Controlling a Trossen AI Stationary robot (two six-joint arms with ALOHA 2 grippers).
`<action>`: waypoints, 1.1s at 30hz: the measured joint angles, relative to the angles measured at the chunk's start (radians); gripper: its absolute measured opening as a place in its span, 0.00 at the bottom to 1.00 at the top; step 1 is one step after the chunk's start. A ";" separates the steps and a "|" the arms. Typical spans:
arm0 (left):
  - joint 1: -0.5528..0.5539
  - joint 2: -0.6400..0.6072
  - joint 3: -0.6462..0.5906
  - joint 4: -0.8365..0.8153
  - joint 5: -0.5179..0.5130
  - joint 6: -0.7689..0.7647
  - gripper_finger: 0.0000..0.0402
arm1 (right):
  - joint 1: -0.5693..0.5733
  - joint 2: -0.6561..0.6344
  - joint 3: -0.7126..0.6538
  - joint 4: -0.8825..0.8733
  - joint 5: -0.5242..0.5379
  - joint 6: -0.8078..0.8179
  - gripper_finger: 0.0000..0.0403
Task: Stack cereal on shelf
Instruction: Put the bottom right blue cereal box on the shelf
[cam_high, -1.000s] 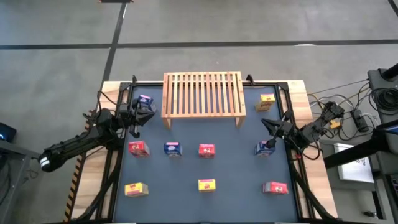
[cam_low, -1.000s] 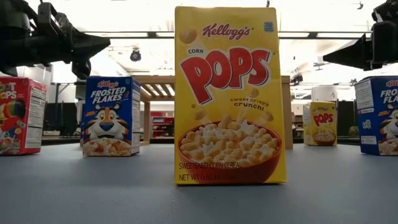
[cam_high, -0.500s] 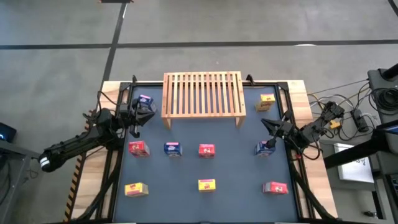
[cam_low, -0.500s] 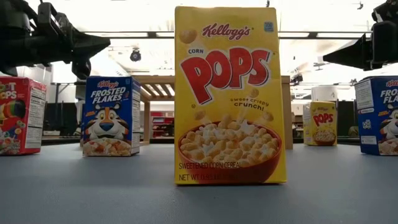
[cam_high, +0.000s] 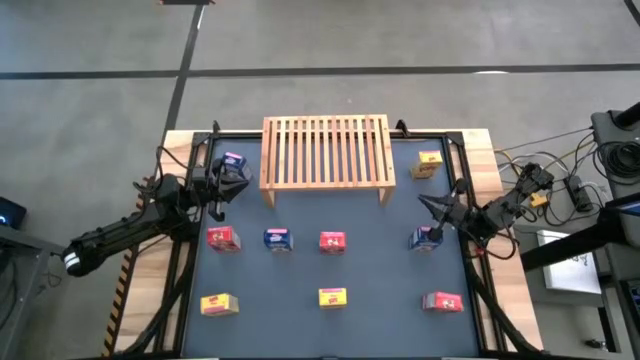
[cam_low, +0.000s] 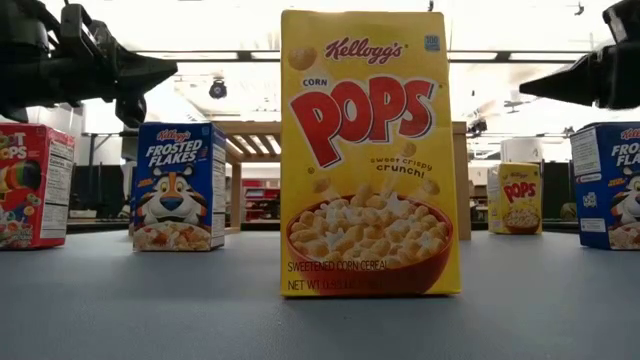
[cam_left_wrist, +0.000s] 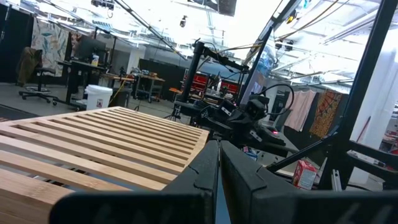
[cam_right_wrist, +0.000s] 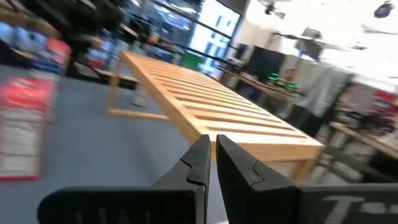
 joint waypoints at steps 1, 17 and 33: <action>0.000 0.000 0.000 0.000 0.000 0.000 0.00 | 0.000 0.000 0.000 0.002 -0.033 0.042 0.04; 0.000 0.000 0.000 0.000 0.000 0.000 0.00 | 0.000 0.000 0.000 0.150 -0.543 0.144 0.04; 0.000 0.000 0.000 0.000 0.000 0.000 0.00 | 0.000 0.000 0.000 0.561 -0.440 0.056 0.04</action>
